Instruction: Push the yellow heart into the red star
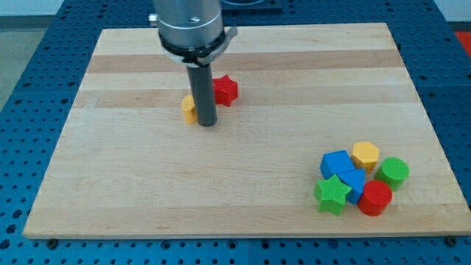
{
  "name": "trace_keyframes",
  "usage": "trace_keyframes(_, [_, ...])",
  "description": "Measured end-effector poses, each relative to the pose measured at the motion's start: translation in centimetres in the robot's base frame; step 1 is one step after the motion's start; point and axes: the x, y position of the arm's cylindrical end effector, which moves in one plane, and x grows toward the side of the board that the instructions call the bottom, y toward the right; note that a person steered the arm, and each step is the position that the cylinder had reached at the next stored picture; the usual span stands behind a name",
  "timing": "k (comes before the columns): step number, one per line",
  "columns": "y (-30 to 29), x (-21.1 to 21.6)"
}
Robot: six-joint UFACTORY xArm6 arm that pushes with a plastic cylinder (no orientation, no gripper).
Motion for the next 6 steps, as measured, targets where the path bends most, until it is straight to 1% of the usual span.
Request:
trace_keyframes(1, [1.4,0.6])
trace_keyframes(2, [-0.3,2.0])
trace_keyframes(3, [-4.0,-0.1])
trace_keyframes(4, [-5.1,-1.3])
trace_keyframes(5, [-6.8,-1.0])
trace_keyframes(6, [-9.2,-1.9])
